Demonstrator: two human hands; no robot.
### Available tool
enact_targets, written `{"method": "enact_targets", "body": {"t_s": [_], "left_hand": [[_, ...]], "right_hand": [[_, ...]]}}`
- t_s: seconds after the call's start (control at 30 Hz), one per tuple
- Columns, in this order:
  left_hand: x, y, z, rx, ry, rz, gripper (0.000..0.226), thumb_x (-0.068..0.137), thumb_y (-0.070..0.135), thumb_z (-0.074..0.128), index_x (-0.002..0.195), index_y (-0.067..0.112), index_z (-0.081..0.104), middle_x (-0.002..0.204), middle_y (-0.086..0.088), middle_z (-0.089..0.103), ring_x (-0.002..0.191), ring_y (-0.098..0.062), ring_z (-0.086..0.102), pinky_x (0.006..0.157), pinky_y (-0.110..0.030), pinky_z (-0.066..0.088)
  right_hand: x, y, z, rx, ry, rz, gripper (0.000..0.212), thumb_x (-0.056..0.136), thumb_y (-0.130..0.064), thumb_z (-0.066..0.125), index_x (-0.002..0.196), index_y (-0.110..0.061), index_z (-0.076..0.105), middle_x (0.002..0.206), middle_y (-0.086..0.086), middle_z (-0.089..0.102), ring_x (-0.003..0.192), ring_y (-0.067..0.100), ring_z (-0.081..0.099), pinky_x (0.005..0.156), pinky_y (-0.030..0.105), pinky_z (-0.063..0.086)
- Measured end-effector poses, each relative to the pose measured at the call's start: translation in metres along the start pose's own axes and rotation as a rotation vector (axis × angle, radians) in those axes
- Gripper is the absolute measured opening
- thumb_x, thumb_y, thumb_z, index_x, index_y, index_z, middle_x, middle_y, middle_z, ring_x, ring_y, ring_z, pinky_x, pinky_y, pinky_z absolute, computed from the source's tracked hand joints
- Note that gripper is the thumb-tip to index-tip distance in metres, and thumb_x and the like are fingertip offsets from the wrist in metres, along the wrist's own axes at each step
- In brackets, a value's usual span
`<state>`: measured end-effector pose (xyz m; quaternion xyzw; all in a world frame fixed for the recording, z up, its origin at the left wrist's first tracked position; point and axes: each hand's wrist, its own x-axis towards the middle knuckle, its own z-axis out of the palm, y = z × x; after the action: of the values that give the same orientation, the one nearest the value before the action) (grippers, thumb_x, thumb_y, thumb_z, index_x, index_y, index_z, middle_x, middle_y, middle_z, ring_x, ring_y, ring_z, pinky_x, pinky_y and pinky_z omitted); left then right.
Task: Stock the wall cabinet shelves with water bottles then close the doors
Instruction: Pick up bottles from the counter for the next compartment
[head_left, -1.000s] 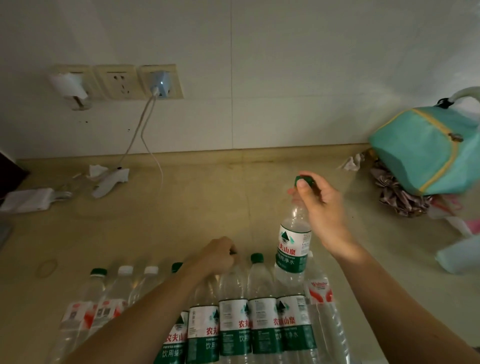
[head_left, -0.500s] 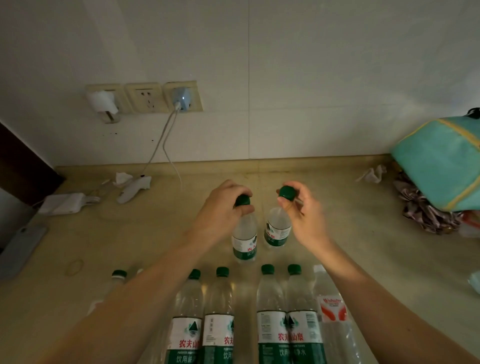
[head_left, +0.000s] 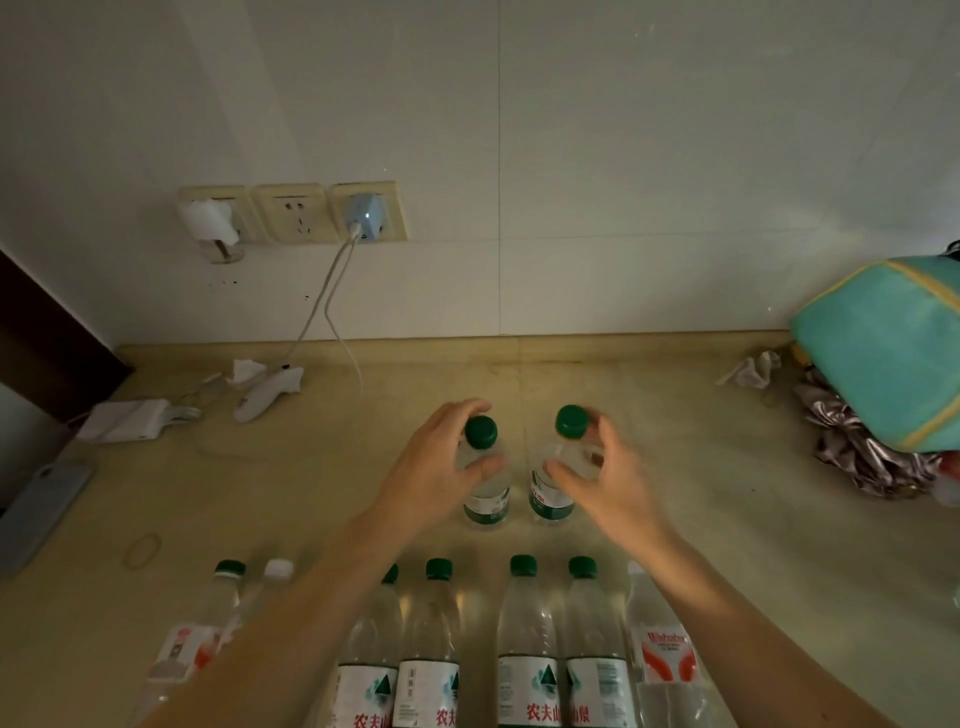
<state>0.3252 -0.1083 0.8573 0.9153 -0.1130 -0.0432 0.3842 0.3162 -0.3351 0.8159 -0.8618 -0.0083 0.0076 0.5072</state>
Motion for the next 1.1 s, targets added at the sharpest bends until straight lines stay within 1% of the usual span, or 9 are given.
{"method": "enact_targets", "body": {"t_s": [0.13,0.27,0.4,0.57,0.67,0.77,0.9,0.97,1.1], "left_hand": [[-0.007,-0.025,0.034,-0.207,-0.002,-0.208,0.068,0.073,0.040,0.088,0.126,0.046,0.047,0.122,0.025,0.060,0.117,0.002,0.057,0.095,-0.019,0.048],[-0.012,-0.041,0.065,-0.349,0.062,-0.324,0.066,0.067,0.040,0.091,0.115,0.048,0.047,0.110,0.022,0.062,0.097,0.016,0.058,0.069,-0.004,0.047],[-0.011,-0.048,0.076,-0.430,0.120,-0.337,0.061,0.072,0.031,0.091,0.115,0.043,0.050,0.111,0.016,0.065,0.100,0.006,0.062,0.071,-0.010,0.050],[-0.010,-0.040,0.064,-0.514,0.154,-0.314,0.063,0.073,0.031,0.090,0.123,0.036,0.053,0.115,0.017,0.067,0.108,-0.001,0.063,0.084,-0.018,0.048],[-0.010,-0.023,0.037,-0.574,0.182,-0.253,0.064,0.073,0.031,0.090,0.126,0.035,0.054,0.116,0.017,0.067,0.107,-0.001,0.064,0.086,-0.021,0.051],[-0.010,0.006,-0.002,-0.604,0.220,-0.144,0.057,0.076,0.034,0.087,0.121,0.044,0.054,0.114,0.022,0.067,0.105,0.005,0.063,0.075,-0.013,0.050],[-0.022,0.053,-0.058,-0.640,0.300,0.052,0.049,0.079,0.034,0.084,0.116,0.046,0.056,0.108,0.029,0.069,0.101,0.010,0.064,0.072,-0.009,0.052],[-0.030,0.080,-0.086,-0.643,0.344,0.170,0.046,0.081,0.030,0.084,0.116,0.043,0.058,0.107,0.028,0.070,0.099,0.009,0.066,0.073,-0.006,0.051],[-0.046,0.142,-0.146,-0.630,0.445,0.369,0.043,0.079,0.035,0.084,0.113,0.043,0.060,0.104,0.027,0.070,0.096,0.006,0.066,0.071,-0.006,0.051]], "right_hand": [[0.000,0.025,0.012,0.043,-0.111,0.129,0.081,0.077,-0.033,0.087,0.142,-0.027,0.040,0.114,-0.024,0.058,0.102,-0.003,0.059,0.081,0.011,0.043],[0.001,0.042,0.026,0.102,-0.069,0.192,0.075,0.076,-0.027,0.089,0.137,-0.022,0.046,0.119,-0.008,0.064,0.109,0.011,0.064,0.087,0.021,0.050],[0.000,0.041,0.032,0.133,-0.042,0.211,0.069,0.075,-0.027,0.089,0.130,-0.032,0.047,0.113,-0.018,0.064,0.100,-0.004,0.062,0.072,0.010,0.048],[-0.009,0.016,0.022,0.221,0.075,0.204,0.063,0.071,-0.026,0.091,0.122,-0.034,0.056,0.108,-0.019,0.068,0.099,-0.011,0.063,0.071,0.010,0.050],[-0.015,-0.020,0.008,0.309,0.170,0.124,0.060,0.070,-0.020,0.092,0.116,-0.036,0.057,0.106,-0.017,0.070,0.093,-0.018,0.062,0.066,0.004,0.049],[-0.024,-0.065,-0.009,0.359,0.214,0.011,0.060,0.072,-0.018,0.091,0.118,-0.036,0.057,0.110,-0.016,0.071,0.095,-0.012,0.065,0.069,0.006,0.052],[-0.048,-0.135,-0.031,0.399,0.293,-0.162,0.057,0.074,-0.016,0.090,0.117,-0.037,0.060,0.108,-0.024,0.072,0.096,-0.007,0.068,0.071,0.008,0.053],[-0.062,-0.170,-0.045,0.430,0.334,-0.268,0.053,0.076,-0.016,0.089,0.119,-0.033,0.063,0.108,-0.018,0.075,0.096,0.000,0.071,0.072,0.011,0.054],[-0.088,-0.250,-0.078,0.446,0.378,-0.464,0.052,0.072,-0.041,0.086,0.120,-0.039,0.067,0.113,-0.009,0.076,0.105,0.009,0.071,0.080,0.019,0.057]]}}
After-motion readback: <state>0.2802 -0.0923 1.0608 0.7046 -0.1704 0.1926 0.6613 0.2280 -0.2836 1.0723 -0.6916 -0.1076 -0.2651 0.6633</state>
